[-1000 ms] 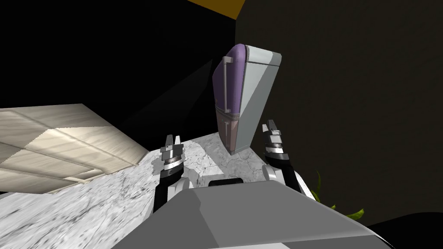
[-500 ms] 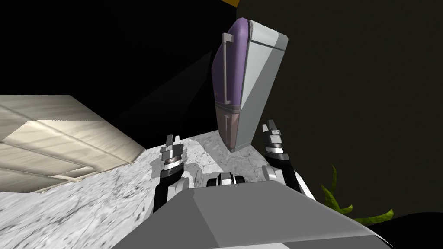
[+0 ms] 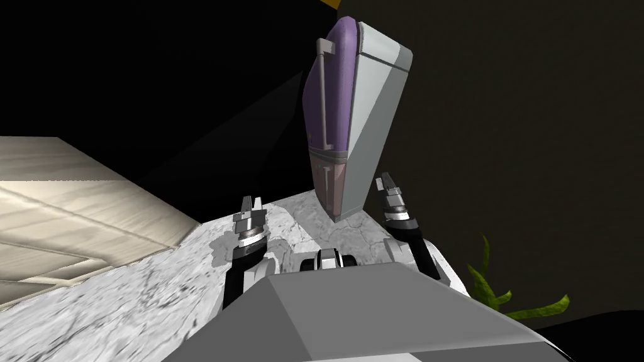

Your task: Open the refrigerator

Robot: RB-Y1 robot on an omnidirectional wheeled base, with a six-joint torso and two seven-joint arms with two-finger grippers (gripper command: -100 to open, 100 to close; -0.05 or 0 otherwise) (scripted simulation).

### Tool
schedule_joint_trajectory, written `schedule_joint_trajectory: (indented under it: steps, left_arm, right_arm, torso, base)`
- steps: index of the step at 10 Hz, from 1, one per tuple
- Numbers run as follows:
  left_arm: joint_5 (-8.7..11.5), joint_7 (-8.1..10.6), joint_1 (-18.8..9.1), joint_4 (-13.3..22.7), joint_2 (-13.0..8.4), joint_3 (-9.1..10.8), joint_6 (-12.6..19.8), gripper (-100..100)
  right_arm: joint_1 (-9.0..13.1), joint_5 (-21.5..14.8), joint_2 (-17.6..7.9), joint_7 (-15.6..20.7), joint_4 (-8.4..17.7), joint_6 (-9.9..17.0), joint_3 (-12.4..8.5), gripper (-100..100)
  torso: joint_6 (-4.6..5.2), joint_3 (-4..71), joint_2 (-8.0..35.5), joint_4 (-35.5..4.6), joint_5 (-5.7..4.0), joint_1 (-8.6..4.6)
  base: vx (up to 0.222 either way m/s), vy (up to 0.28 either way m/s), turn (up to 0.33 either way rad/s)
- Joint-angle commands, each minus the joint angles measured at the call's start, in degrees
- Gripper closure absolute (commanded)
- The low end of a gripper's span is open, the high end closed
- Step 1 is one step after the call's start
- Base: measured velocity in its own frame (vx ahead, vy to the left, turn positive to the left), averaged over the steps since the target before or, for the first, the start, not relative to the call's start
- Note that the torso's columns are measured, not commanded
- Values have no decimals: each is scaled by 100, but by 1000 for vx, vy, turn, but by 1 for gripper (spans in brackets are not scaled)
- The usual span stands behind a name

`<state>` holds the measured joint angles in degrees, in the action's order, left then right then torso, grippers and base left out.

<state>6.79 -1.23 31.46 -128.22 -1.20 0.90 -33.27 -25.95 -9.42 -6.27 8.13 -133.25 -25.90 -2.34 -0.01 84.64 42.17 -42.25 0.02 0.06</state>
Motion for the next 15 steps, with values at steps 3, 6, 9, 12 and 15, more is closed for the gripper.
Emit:
schedule_joint_trajectory:
  steps: [3,6,9,12,15]
  left_arm:
    - [0,0,0,0,0,0,0,0]
    - [0,0,1,0,0,0,0,0]
    - [0,0,0,0,0,0,0,0]
    - [0,0,-1,0,0,0,0,0]
    - [0,0,-1,0,0,0,0,0]
  right_arm:
    - [579,-653,-572,174,140,-245,30,-100]
    - [1053,-1166,-809,321,225,-472,49,-100]
    - [1403,-1595,-938,431,282,-642,63,-100]
    - [1776,-2053,-1067,547,346,-821,78,-100]
    - [2166,-2520,-1205,667,424,-1006,93,-100]
  torso:
    - [1,-5,9,-3,-1,-2]
    - [1,-3,6,-2,-1,-1]
    - [2,-18,29,-9,-4,-13]
    - [-3,-4,9,-2,-1,-6]
    - [-3,-8,16,-4,-2,-6]
  base:
    - [122,50,-199]
    - [152,72,-233]
    - [99,70,-181]
    - [115,79,-175]
    - [112,78,-186]
